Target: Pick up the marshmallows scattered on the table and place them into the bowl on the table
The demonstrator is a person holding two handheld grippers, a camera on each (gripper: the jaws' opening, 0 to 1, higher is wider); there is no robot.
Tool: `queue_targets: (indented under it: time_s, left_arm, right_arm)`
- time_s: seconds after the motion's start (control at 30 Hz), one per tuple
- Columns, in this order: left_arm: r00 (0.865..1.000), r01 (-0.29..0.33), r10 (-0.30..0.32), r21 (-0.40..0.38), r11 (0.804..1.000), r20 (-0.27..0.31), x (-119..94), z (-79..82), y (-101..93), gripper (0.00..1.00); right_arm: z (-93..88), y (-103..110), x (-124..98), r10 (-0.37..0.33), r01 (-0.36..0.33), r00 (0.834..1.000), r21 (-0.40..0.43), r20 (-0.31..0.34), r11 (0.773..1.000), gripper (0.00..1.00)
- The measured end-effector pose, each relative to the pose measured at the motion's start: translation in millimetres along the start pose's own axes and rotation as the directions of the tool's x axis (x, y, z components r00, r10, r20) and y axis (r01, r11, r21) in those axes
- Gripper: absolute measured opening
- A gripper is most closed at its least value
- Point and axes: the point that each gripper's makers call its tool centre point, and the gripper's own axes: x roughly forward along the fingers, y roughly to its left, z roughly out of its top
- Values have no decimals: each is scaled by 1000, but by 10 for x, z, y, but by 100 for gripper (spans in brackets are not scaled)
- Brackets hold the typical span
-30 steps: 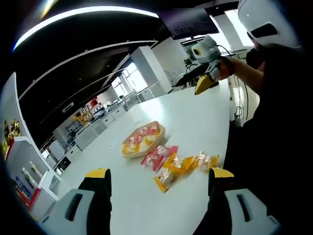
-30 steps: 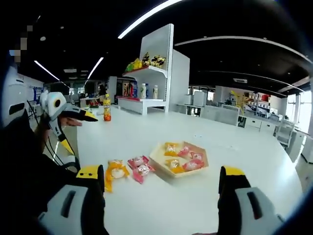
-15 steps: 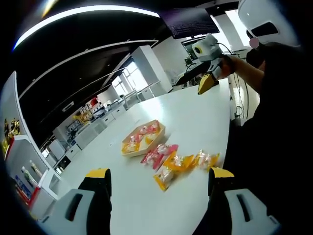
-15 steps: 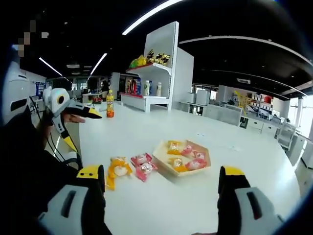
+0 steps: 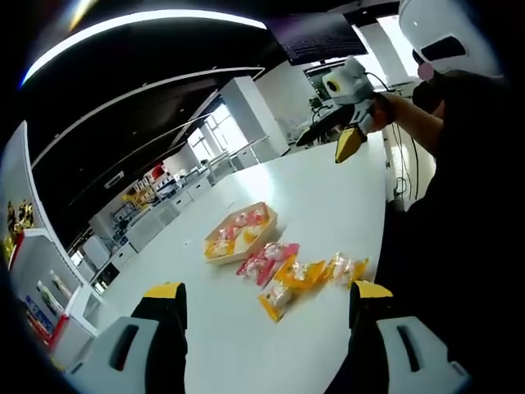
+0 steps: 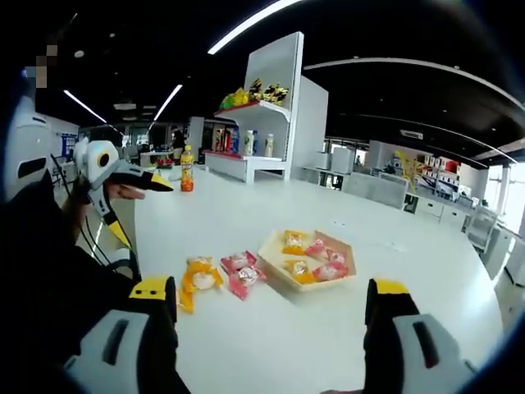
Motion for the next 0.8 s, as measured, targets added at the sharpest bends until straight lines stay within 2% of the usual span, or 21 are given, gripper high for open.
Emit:
queue_targets:
  time_s: [0.63, 0.8]
  left_arm:
    - [1000, -12, 12, -7, 1000, 6, -16, -1, 31, 80]
    - [1000, -2, 2, -18, 1000, -5, 61, -78, 23, 80]
  right_arm:
    - [14, 89, -18, 15, -16, 1000, -20, -7, 1000, 91]
    - [13, 122, 4, 21, -21, 1000, -47, -15, 999, 88]
